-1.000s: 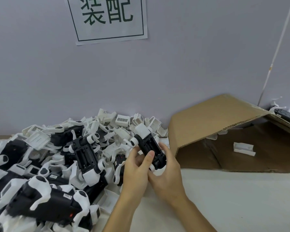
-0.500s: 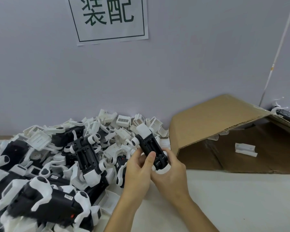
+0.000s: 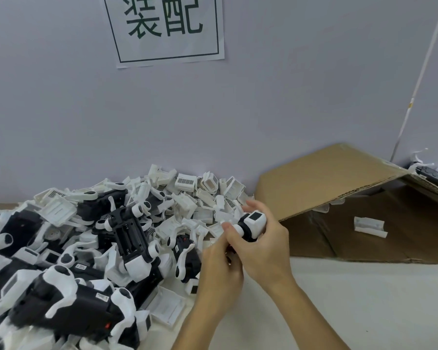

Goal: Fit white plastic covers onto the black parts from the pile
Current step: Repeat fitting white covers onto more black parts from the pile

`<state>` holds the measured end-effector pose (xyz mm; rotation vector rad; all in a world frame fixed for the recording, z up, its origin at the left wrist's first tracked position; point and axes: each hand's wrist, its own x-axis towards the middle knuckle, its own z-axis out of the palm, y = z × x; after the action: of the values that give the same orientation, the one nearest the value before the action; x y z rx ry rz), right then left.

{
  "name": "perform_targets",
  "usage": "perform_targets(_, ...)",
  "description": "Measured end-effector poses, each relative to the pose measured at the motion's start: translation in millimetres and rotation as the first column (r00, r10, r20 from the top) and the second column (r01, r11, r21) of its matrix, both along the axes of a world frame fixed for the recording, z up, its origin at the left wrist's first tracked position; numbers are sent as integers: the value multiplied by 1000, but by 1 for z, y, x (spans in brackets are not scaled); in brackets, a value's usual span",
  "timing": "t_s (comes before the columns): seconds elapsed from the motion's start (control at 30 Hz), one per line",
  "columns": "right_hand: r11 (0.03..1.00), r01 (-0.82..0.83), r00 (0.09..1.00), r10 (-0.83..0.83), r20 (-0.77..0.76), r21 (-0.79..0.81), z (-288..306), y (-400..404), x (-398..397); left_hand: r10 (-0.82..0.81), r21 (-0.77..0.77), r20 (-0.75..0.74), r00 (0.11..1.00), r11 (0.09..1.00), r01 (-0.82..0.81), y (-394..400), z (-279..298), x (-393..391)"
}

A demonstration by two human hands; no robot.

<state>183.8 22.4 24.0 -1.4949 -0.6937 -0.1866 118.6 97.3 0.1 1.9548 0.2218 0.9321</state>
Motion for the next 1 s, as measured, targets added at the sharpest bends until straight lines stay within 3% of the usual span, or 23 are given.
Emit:
perform_targets(0.13, 993, 113, 993, -113, 24, 17, -2, 1, 1, -34, 1, 12, 999, 999, 34, -2, 6, -4)
perform_targets(0.27, 997, 56, 998, -56, -4, 45, -3, 4, -3, -58, -31, 14, 998, 998, 59, -2, 5, -5)
perform_targets(0.4, 992, 128, 992, -128, 13, -6, -1, 2, -2, -76, -28, 5, 997, 997, 76, -3, 6, -6)
perform_targets(0.47, 999, 41, 999, -41, -4, -31, 0, 2, 0, -73, -46, 4, 997, 996, 73, -2, 3, -4)
perform_targets(0.53, 984, -170, 985, 167, -55, -56, -1, 1, 1, -39, -77, 30, 999, 996, 41, -1, 3, -3)
perform_targets(0.6, 964, -265, 964, 264, -39, -22, -4, 0, -1, 19, -179, 71, 997, 984, -6, 3, 8, -3)
perform_targets(0.7, 992, -42, 999, 42, 7, 121, -20, -3, -4, 53, -501, 131, 990, 865, 20, 10, 18, -5)
perform_targets(0.8, 983, 120, 989, -105, -105, 142, -32, -2, -5, 37, -802, 218, 975, 577, 157, 16, 28, -8)
perform_targets(0.87, 988, 112, 982, -95, -166, 102, -36, 0, -2, 50, -872, 295, 954, 422, 247, 15, 36, -11)
perform_targets(1.0, 1000, -8, 973, 12, -229, 17, -39, 2, -1, 69, -842, 258, 964, 505, 190, 10, 40, -11)
